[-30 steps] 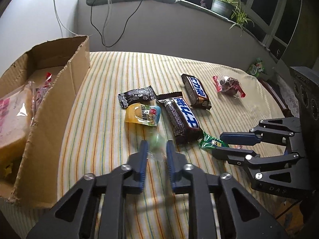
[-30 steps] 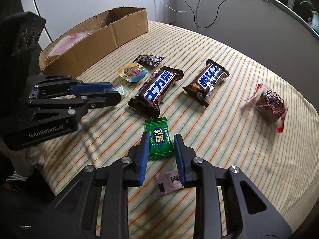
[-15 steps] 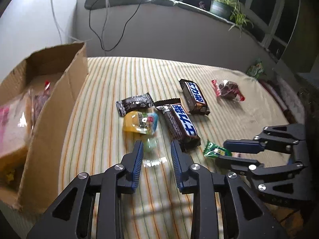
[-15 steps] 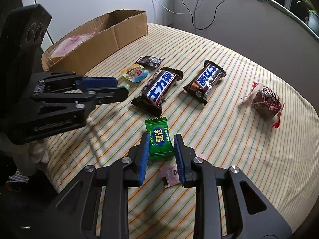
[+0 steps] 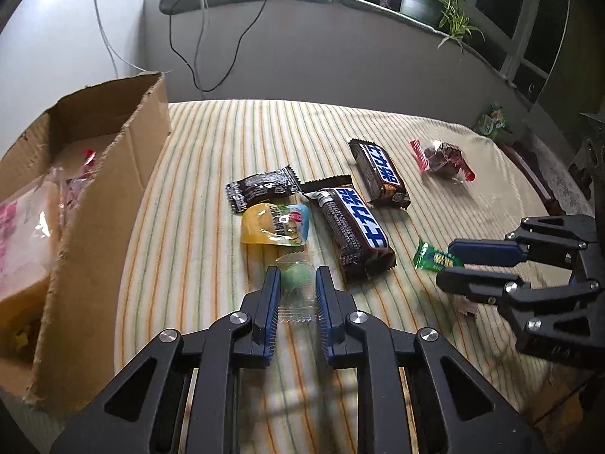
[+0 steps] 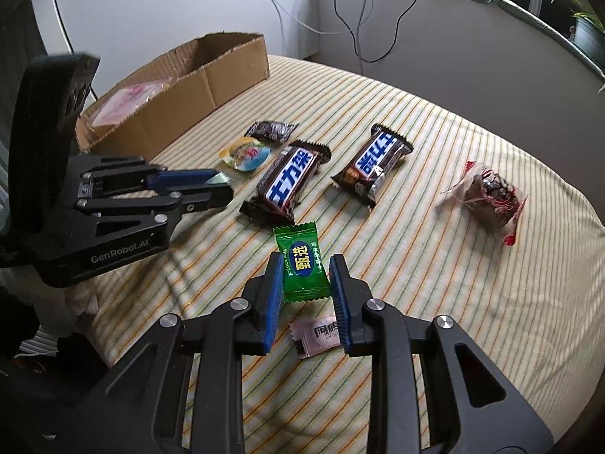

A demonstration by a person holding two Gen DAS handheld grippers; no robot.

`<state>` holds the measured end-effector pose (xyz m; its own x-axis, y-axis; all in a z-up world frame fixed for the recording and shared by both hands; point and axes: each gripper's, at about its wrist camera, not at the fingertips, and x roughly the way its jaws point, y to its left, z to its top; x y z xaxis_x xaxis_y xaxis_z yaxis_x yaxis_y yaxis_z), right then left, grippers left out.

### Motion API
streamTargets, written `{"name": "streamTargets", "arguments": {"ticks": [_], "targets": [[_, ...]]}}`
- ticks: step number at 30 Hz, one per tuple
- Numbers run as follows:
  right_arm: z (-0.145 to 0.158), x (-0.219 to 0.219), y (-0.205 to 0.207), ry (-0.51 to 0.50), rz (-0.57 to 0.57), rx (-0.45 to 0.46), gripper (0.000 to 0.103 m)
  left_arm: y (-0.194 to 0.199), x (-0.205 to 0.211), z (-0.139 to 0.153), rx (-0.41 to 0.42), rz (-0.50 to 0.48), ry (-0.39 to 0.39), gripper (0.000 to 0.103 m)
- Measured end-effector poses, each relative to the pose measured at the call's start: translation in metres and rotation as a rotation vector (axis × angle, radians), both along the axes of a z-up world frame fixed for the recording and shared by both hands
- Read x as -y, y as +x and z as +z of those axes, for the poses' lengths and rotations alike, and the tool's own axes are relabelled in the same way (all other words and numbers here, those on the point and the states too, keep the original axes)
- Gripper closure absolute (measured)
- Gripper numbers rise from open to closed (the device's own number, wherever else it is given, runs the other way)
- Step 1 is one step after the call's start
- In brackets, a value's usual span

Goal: Organize snacks
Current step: 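Carry both items over the cardboard box and open both tools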

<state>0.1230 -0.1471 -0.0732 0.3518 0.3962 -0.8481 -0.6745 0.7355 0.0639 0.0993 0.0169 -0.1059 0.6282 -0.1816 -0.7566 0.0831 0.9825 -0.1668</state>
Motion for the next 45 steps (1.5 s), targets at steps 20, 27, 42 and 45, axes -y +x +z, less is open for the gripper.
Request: {"name": "streamTargets", "arguments": {"ticks": [20,27,42,45], "targets": [[0.065,-0.091,0.028,0.084,0.104,0.117,0.077,-0.021,-0.078,0.06,0.154,0.155,-0.021,0.086],[0.071,-0.142,0.05,0.104,0.148,0.113,0.077,-0.017,-0.118,0.066,0.162,0.24,-0.012,0.086],[0.044,-0.208,0.085,0.077,0.177,0.067,0.077,-0.005,-0.154,0.063,0.147,0.317,-0.04,0.085],[0.041,-0.213,0.09,0.08,0.174,0.056,0.077,-0.002,-0.157,0.064,0.147,0.323,-0.041,0.085]]}}
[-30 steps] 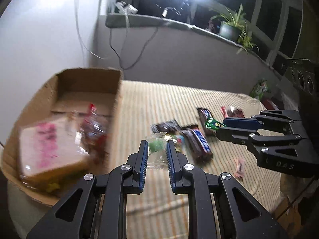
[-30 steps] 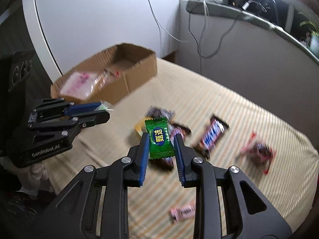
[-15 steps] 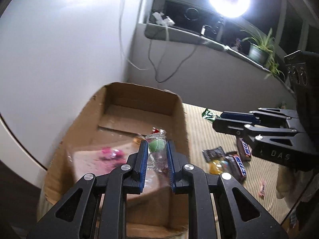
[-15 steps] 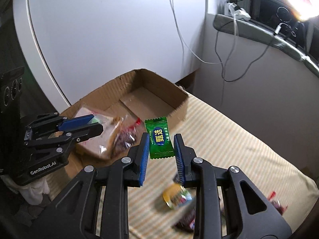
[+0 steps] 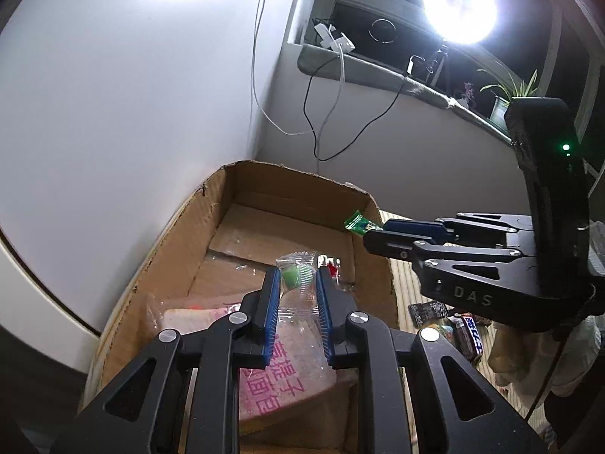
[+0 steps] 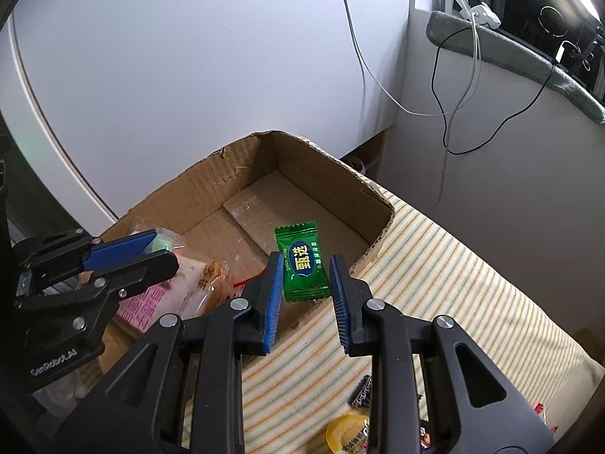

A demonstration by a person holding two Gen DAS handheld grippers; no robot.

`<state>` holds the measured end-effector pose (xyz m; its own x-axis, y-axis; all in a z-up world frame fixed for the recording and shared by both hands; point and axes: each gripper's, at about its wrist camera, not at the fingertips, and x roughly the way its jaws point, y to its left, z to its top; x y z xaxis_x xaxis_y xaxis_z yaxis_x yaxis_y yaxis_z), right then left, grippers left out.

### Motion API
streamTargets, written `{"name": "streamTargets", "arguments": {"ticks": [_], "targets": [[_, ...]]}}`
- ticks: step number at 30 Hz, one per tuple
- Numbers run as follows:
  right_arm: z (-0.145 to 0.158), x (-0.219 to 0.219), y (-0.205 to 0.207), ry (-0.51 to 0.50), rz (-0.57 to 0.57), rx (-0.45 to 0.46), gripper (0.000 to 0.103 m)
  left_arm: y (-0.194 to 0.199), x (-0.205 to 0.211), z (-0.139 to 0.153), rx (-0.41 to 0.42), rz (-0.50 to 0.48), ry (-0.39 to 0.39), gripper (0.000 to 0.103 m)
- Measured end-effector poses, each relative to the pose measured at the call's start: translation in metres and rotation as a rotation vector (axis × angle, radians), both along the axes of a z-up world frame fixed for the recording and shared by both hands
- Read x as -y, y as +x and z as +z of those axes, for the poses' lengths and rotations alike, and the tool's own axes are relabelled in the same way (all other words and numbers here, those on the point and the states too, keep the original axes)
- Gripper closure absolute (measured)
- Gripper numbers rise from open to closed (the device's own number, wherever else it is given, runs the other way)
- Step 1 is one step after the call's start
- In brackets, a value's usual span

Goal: Organize snacks
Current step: 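Carry both items over the cardboard box and open both tools, then move both open tools back to the snacks on the bed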

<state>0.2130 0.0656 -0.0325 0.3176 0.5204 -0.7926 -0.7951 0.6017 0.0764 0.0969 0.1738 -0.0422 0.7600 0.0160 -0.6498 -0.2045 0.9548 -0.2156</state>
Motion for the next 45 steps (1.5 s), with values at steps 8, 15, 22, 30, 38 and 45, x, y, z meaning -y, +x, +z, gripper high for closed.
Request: {"name": "streamTargets", "arguments": {"ticks": [8,15,22,30,38,45], "targets": [[-0.001,0.0,0.006,0.018,-0.013,-0.015,0.067,0.0,0.002,0.003,0.002,0.011,0.014,0.076],[0.008,0.011,0.002,0.034,-0.03,0.0,0.051,-0.005,0.002,0.007,0.013,0.018,0.013,0.075],[0.019,0.033,-0.007,0.051,-0.051,0.006,0.05,-0.016,0.011,0.012,0.035,0.006,0.001,0.075],[0.035,0.086,-0.029,0.07,-0.087,0.038,0.048,-0.027,0.041,0.017,0.055,-0.063,-0.017,0.075],[0.03,0.161,-0.057,0.036,-0.177,0.066,0.04,-0.028,0.079,0.01,0.038,-0.147,-0.038,0.075],[0.0,0.221,-0.08,-0.043,-0.288,0.017,0.04,-0.02,0.113,-0.003,0.004,-0.222,-0.046,0.064]]}}
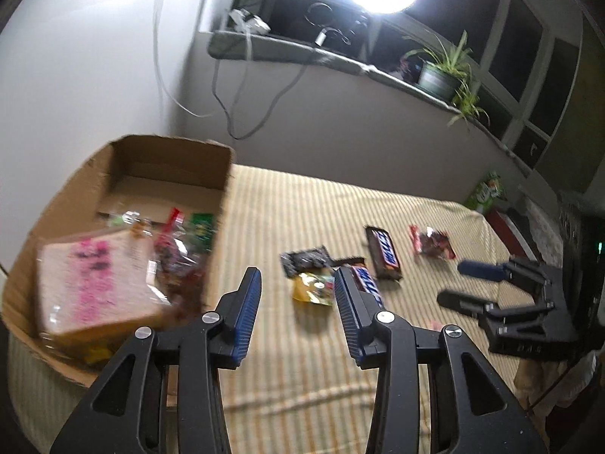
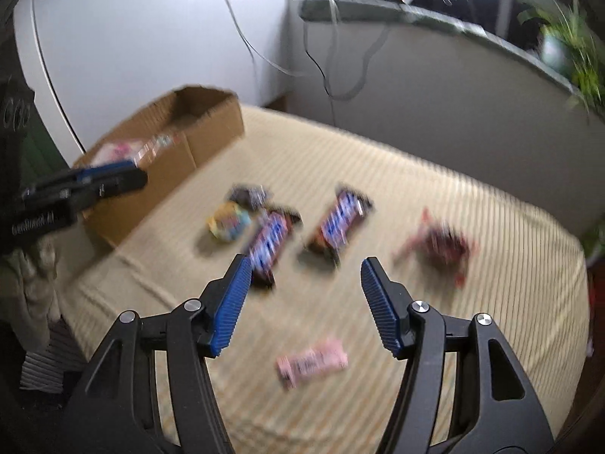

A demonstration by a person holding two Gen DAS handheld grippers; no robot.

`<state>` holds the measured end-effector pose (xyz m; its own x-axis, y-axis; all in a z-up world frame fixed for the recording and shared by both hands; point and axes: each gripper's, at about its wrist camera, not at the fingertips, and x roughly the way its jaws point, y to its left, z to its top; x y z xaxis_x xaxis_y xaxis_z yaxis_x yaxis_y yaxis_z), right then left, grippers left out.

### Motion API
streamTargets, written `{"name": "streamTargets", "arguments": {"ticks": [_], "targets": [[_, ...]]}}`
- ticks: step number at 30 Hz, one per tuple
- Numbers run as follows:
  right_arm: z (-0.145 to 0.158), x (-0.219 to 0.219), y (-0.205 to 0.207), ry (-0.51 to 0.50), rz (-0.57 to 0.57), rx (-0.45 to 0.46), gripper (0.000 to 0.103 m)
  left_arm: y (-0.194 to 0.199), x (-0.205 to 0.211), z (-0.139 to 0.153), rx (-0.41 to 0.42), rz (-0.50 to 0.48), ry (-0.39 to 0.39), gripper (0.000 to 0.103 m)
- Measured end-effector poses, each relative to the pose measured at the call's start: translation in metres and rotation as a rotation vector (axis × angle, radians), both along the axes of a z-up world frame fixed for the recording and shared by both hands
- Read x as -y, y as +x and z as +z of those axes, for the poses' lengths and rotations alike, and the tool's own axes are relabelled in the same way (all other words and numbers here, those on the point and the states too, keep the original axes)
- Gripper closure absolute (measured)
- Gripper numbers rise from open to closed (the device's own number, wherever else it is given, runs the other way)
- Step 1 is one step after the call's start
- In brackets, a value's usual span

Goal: Organize snacks
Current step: 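Move both open tools back to the snacks on the bed, then grasp the pink candy with the right tool while the left tool grasps a chocolate bar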

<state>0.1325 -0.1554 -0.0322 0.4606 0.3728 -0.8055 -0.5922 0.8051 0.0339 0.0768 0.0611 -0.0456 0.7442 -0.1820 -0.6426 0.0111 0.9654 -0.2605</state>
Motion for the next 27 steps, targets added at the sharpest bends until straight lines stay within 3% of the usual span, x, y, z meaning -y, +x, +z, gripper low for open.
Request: {"name": "streamTargets", "arguments": {"ticks": [7,11,16,21,27], "targets": [[-0.033,0.032,-0.024,0.015,-0.065,-0.133,0.04,0.01,0.025,-0.014,-0.039,-0.058,-0.012,0.064],[-0.042,0.038,-0.028,0.091,-0.074,-0.214,0.048,0.015,0.037,-0.024,-0.068,-0.094,-0.024,0.064],[-0.056,0.031,-0.024,0.073,-0.104,-0.248,0.052,0.02,0.051,-0.034,-0.103,-0.144,-0.04,0.064],[-0.058,0.024,-0.019,0.064,-0.133,-0.219,0.052,0.032,0.057,-0.044,-0.14,-0.161,-0.061,0.064],[-0.063,0.001,-0.017,-0.055,-0.12,-0.12,0.056,0.047,0.064,-0.051,-0.156,-0.156,-0.038,0.064]]}}
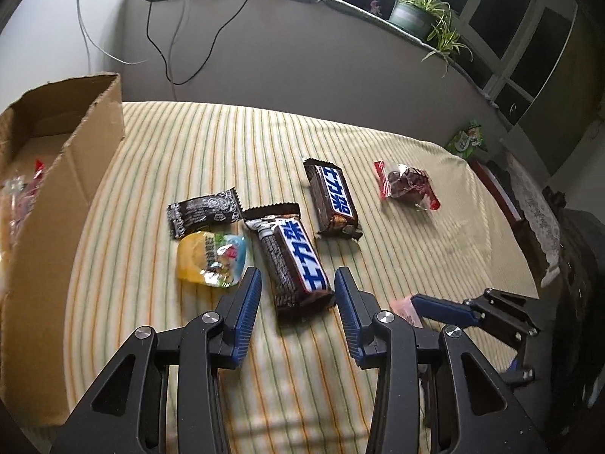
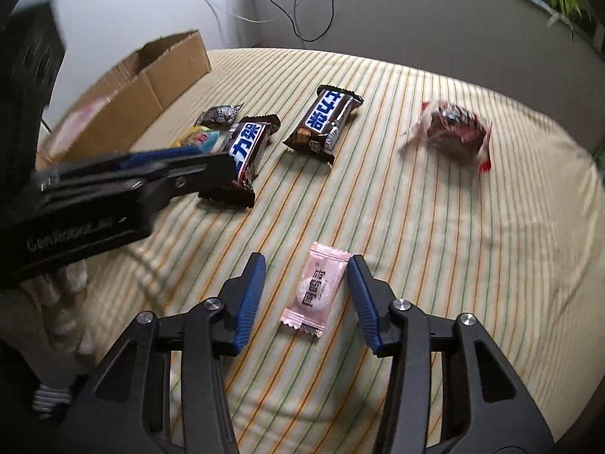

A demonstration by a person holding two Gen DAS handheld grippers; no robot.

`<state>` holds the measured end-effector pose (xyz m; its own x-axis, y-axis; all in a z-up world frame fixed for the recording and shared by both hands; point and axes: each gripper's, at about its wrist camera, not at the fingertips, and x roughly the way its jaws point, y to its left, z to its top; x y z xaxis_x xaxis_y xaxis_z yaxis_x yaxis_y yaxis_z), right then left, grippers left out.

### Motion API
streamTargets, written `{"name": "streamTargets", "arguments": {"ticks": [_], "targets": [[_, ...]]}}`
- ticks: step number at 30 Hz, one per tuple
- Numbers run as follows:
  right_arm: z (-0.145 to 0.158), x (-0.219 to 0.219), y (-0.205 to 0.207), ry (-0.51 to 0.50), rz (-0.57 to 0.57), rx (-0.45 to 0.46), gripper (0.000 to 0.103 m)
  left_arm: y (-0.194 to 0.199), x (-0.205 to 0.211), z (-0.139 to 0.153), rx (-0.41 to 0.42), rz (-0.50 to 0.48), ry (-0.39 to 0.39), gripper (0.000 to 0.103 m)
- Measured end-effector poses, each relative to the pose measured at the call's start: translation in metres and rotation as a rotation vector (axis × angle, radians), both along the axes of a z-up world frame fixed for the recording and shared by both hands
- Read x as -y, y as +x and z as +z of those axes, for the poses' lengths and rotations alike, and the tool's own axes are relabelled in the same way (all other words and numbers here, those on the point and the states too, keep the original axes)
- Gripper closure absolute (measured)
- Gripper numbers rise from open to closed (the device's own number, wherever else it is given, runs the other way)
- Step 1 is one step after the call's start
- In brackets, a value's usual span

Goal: Organize snacks
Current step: 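Grasp the pink candy with the right tool while the left tool grasps a chocolate bar, then carry the pink candy and chocolate bar into the box and open both tools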

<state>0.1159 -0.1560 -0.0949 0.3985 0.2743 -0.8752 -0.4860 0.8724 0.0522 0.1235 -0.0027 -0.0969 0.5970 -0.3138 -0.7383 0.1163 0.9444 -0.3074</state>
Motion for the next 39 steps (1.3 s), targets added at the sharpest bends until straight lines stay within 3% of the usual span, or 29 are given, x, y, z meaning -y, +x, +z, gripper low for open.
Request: {"name": "streamTargets", "arguments": {"ticks": [3,13,15,26,39], "targets": [[0.0,-0.002,-0.001,-0.014,0.012,0.017,0.057,0.007,0.005,-0.003,-0.001,-0.002,0.024,0.064],[0.002,0.009,-0.002,-0.029,0.008,0.036,0.081,0.015,0.019,-0.012,0.006,-0.022,0.128,0.067],[0.002,0.01,-0.002,-0.025,0.008,0.036,0.081,0.015,0.018,-0.012,0.01,-0.021,0.136,0.075],[0.006,0.015,-0.003,0.011,-0.008,0.029,0.083,0.011,0.018,-0.008,0.023,-0.016,0.125,0.075],[0.028,0.013,-0.003,0.044,0.006,0.067,0.083,-0.008,0.001,0.02,0.085,0.016,0.106,0.075]]}}
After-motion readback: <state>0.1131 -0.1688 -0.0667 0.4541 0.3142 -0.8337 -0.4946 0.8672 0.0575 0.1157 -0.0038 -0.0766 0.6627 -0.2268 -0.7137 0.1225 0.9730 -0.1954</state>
